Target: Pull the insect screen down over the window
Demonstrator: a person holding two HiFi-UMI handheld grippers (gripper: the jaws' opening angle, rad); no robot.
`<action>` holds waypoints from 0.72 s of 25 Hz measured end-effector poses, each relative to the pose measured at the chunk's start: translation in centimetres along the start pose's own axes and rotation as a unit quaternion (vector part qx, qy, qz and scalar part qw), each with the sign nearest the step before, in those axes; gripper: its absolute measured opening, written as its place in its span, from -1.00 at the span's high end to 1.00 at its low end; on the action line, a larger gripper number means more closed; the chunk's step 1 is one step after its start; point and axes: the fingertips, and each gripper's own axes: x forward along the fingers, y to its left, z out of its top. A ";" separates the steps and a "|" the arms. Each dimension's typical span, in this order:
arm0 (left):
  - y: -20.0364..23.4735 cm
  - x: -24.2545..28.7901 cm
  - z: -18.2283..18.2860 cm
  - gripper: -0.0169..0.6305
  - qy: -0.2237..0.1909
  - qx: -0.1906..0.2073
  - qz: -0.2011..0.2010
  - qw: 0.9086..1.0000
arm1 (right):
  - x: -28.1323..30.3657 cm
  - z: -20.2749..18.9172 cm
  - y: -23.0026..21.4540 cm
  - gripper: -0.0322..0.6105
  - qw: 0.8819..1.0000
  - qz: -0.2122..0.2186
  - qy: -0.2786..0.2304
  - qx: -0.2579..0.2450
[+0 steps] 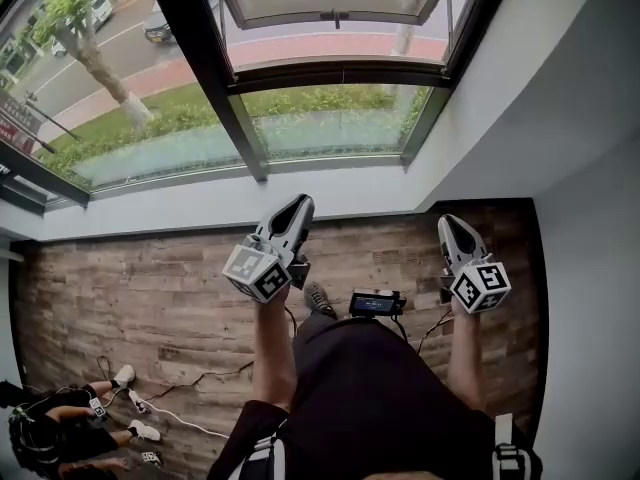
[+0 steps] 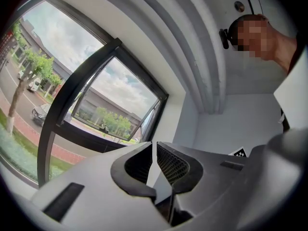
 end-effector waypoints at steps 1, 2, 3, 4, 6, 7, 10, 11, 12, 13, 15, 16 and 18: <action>-1.6 -0.3 -0.7 0.85 0.005 0.000 -0.004 1.000 | -1.5 -0.6 -0.5 0.84 1.000 -0.002 0.000 0.008; -3.1 -0.7 -1.5 0.85 0.012 0.002 -0.008 1.000 | -3.0 -1.3 -0.8 0.84 1.000 -0.002 0.000 0.018; -4.6 -1.3 -2.2 0.85 0.018 0.005 -0.010 1.000 | -4.3 -2.1 -1.0 0.84 1.000 -0.002 0.000 0.029; -5.9 -1.9 -2.9 0.85 0.024 0.008 -0.011 1.000 | -5.4 -2.8 -1.1 0.84 0.999 -0.001 0.000 0.040; -8.0 -3.3 -4.0 0.85 0.034 0.013 -0.011 0.999 | -7.4 -3.8 -0.7 0.84 0.998 0.003 0.000 0.059; -8.9 -4.1 -4.4 0.85 0.037 0.014 -0.008 0.999 | -8.3 -4.1 -0.4 0.84 0.998 0.007 -0.001 0.066; -10.8 -6.3 -5.1 0.85 0.046 0.018 0.007 0.999 | -10.0 -4.9 0.7 0.84 0.996 0.028 -0.009 0.081; -11.3 -7.0 -5.3 0.85 0.049 0.022 0.009 0.999 | -10.5 -5.1 1.0 0.84 0.995 0.034 -0.013 0.088; -11.8 -7.6 -5.4 0.85 0.051 0.027 0.009 0.998 | -11.0 -5.2 1.2 0.84 0.995 0.039 -0.018 0.095; -12.3 -8.0 -5.5 0.85 0.052 0.031 0.008 0.998 | -11.5 -5.2 1.4 0.84 0.994 0.042 -0.024 0.101; -13.0 -8.5 -5.1 0.85 0.053 0.041 0.009 0.998 | -12.2 -4.9 1.6 0.84 0.992 0.045 -0.036 0.110; -13.2 -8.7 -4.7 0.85 0.051 0.045 0.009 0.998 | -12.5 -4.8 1.8 0.84 0.992 0.046 -0.042 0.114; -13.8 -9.0 -3.6 0.85 0.042 0.048 0.004 0.998 | -13.1 -4.7 2.4 0.84 0.990 0.048 -0.054 0.118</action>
